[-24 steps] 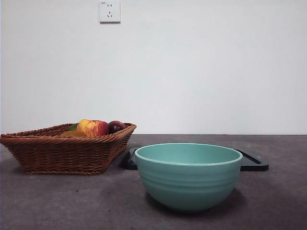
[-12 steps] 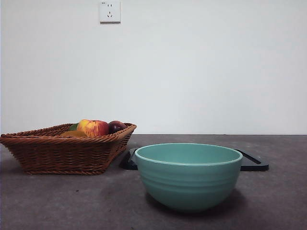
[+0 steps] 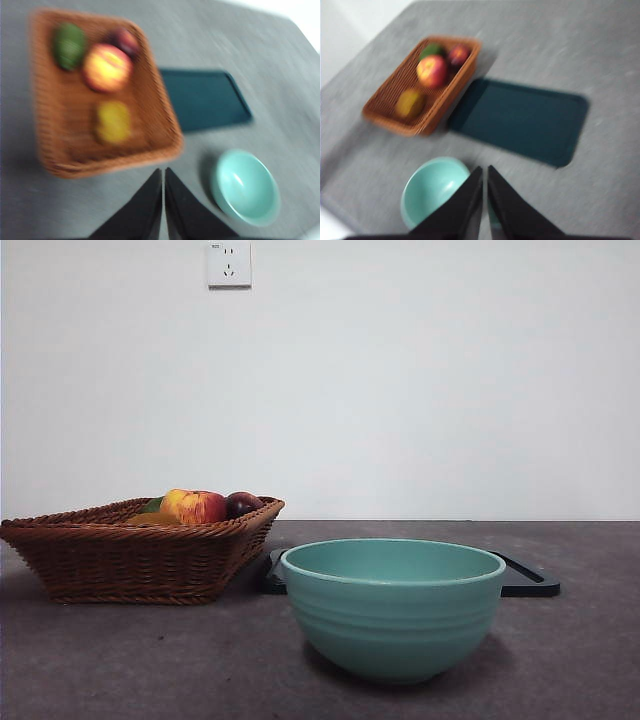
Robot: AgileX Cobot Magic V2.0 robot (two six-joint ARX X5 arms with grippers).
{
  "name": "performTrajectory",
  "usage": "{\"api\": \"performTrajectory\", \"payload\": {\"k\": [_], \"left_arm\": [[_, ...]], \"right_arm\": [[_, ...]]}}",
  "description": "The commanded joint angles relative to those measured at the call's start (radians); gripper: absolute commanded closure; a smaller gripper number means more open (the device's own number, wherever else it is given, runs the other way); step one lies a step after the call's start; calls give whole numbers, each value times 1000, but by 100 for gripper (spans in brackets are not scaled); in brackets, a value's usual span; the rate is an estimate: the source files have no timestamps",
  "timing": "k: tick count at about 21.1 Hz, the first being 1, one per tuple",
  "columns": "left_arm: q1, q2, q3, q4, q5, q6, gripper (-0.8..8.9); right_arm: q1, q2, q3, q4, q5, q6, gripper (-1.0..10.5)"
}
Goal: Pick up the wifruite, put it on the bowl, pick up the plate, put it on desk
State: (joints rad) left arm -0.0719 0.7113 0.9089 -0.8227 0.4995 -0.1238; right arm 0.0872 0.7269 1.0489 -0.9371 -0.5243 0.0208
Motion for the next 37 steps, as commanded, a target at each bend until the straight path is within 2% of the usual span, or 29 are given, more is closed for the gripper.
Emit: {"api": "performTrajectory", "payload": {"k": [1, 4, 7, 13, 15, 18, 20, 30, 37], "left_arm": [[-36, 38, 61, -32, 41, 55, 804], [-98, 68, 90, -68, 103, 76, 804], [-140, 74, 95, -105, 119, 90, 804], [-153, 74, 95, -113, 119, 90, 784], [-153, 74, 95, -112, 119, 90, 679], [-153, 74, 95, -112, 119, 89, 429], [-153, 74, 95, -112, 119, 85, 376], [-153, 75, 95, -87, 117, 56, 371], [-171, 142, 97, -43, -12, 31, 375]], "right_arm": [[63, 49, 40, -67, -12, -80, 941], [160, 97, 53, -131, -32, -121, 941], [227, 116, 53, -141, -33, -138, 941], [252, 122, 53, -138, -26, -140, 940], [252, 122, 53, -138, -26, -139, 875], [252, 122, 53, -137, -26, -125, 575], [252, 122, 53, -137, -26, -126, 558], [252, 122, 53, -137, -26, -125, 558], [252, 122, 53, -136, -26, -125, 558]]}}
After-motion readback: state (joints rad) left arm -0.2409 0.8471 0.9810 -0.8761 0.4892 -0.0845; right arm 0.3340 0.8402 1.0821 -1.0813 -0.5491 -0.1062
